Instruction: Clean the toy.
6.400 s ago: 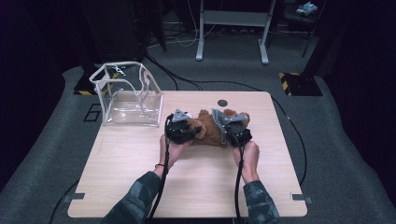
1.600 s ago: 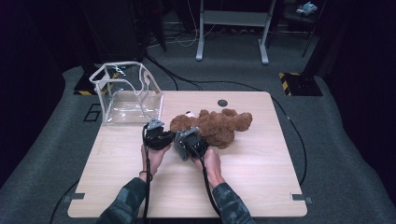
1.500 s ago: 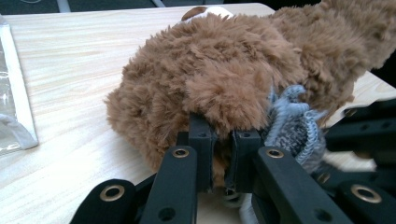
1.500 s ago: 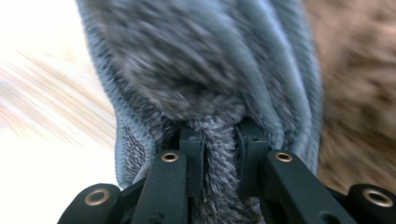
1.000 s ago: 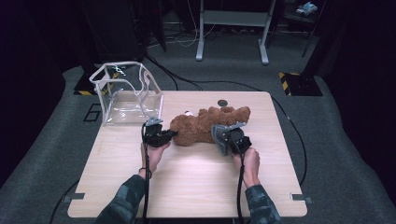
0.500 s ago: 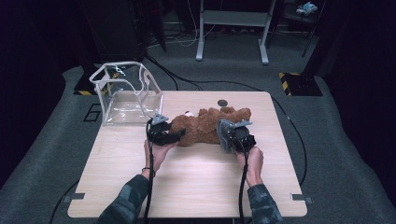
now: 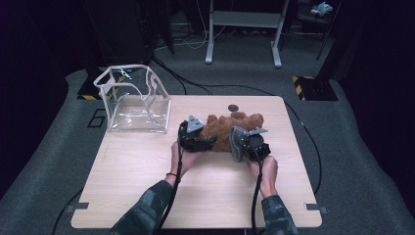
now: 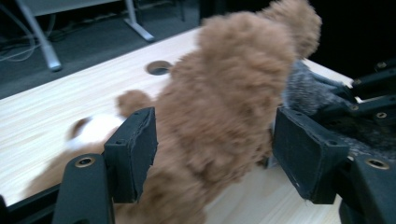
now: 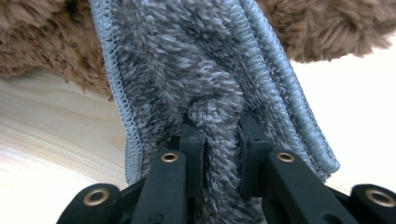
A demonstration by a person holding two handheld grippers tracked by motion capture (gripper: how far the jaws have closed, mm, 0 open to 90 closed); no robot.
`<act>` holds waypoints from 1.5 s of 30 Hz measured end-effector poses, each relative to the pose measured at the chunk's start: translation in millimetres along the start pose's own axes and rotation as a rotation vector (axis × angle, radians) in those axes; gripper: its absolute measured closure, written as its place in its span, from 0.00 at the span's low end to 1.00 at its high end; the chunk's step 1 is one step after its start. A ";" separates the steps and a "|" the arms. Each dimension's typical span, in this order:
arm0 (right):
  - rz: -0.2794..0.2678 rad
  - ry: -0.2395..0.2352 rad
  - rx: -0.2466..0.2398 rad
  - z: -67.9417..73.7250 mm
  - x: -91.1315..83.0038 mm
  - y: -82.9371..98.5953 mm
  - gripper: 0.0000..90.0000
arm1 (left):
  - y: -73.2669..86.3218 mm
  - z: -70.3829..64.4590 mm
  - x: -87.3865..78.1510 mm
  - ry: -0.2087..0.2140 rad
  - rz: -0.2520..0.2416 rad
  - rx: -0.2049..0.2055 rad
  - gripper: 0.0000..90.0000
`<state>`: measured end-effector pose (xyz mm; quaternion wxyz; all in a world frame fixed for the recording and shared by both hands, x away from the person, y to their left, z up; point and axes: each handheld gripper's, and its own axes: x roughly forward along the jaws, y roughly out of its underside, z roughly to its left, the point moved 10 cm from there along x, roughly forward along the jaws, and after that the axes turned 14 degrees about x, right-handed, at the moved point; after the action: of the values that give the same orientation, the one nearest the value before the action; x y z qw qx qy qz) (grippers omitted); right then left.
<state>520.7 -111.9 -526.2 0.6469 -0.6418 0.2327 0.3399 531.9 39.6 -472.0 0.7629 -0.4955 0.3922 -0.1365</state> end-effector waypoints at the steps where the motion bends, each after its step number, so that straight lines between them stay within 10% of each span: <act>1: -0.002 -0.003 0.008 -1.4 -0.6 -0.4 0.84 | -0.3 -2.2 4.7 -0.003 0.013 0.006 0.33; 7: -0.017 0.000 0.026 -11.9 -10.2 0.1 0.84 | 7.6 -18.5 42.7 -0.009 0.128 0.072 0.34; 12: -0.045 0.005 0.052 -26.5 -21.3 -1.2 0.84 | 5.5 -12.9 43.6 -0.005 0.092 0.067 0.77; 21: -0.106 0.006 0.050 -23.8 -47.5 -9.6 0.84 | -8.6 -21.8 11.4 0.136 0.003 -0.049 0.87; 29: -0.113 0.026 -0.070 19.4 -73.3 -25.7 0.84 | -8.2 -26.5 -5.3 0.253 0.027 -0.212 0.86; 35: -0.052 0.069 -0.089 32.0 -26.1 -30.4 0.84 | 10.8 -5.9 1.3 0.186 0.072 -0.217 0.67; 45: -0.045 0.087 -0.060 21.8 -4.2 -39.0 0.85 | 27.4 50.0 -48.9 -0.020 0.066 -0.115 0.29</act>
<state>543.8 -88.8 -495.4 0.6242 -0.6799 0.2358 0.3040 531.6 114.2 -462.9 0.7410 -0.5269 0.4077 -0.0836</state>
